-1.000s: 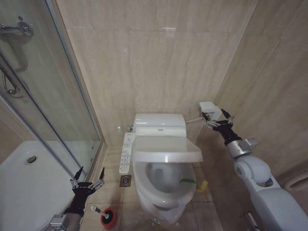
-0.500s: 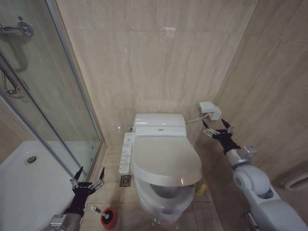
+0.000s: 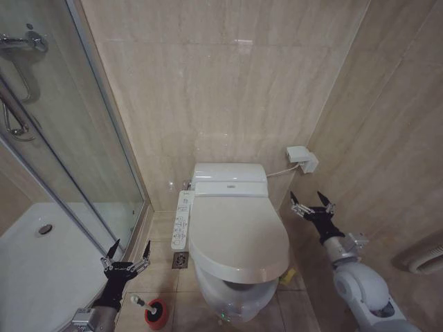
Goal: Open the toilet lid, clean the toilet bowl with a toilet brush, close the toilet lid, and flush.
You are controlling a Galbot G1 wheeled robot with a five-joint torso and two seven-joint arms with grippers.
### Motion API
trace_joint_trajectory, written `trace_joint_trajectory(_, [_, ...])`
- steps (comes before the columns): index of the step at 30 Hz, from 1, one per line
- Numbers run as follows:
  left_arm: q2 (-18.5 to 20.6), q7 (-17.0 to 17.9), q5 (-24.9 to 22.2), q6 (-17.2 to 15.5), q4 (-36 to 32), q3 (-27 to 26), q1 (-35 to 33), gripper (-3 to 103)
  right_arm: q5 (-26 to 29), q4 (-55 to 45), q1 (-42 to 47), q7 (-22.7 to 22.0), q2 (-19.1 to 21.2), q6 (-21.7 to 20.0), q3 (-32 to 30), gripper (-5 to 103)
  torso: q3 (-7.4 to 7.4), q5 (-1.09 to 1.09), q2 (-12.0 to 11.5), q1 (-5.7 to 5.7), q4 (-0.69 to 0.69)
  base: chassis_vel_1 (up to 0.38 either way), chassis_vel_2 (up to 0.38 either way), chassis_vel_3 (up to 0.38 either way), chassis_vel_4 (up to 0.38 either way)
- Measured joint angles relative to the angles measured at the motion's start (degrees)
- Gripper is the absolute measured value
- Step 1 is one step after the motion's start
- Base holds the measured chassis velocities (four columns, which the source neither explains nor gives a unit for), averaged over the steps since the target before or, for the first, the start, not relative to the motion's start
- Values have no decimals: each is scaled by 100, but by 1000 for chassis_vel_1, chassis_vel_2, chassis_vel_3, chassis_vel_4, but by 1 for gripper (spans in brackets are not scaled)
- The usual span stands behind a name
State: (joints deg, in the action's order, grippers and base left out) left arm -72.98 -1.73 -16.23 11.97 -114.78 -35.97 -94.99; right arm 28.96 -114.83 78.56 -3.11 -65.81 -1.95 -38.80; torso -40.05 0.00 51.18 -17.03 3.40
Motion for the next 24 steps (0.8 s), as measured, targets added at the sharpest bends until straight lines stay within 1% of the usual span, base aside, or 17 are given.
trace_joint_trajectory(5, [0,0,0,0,0,0,0,100,-99,-77,265,52,-162,127,-73,100,0,1,0,0,1,0,0,0,0])
trace_joint_trajectory(12, [0,0,0,0,0,0,0,100,-154,-205,557,137,-324,147,-247,100,0,0,0,0,0,0,0,0,0])
trace_joint_trajectory(17, [0,0,0,0,0,0,0,100,-467,-198,824,181,-552,242,-313,100,0,0,0,0,1,0,0,0,0])
trace_joint_trajectory(24, [0,0,0,0,0,0,0,100,-631,-205,1032,175,-768,251,-378,100,0,0,0,0,1,0,0,0,0])
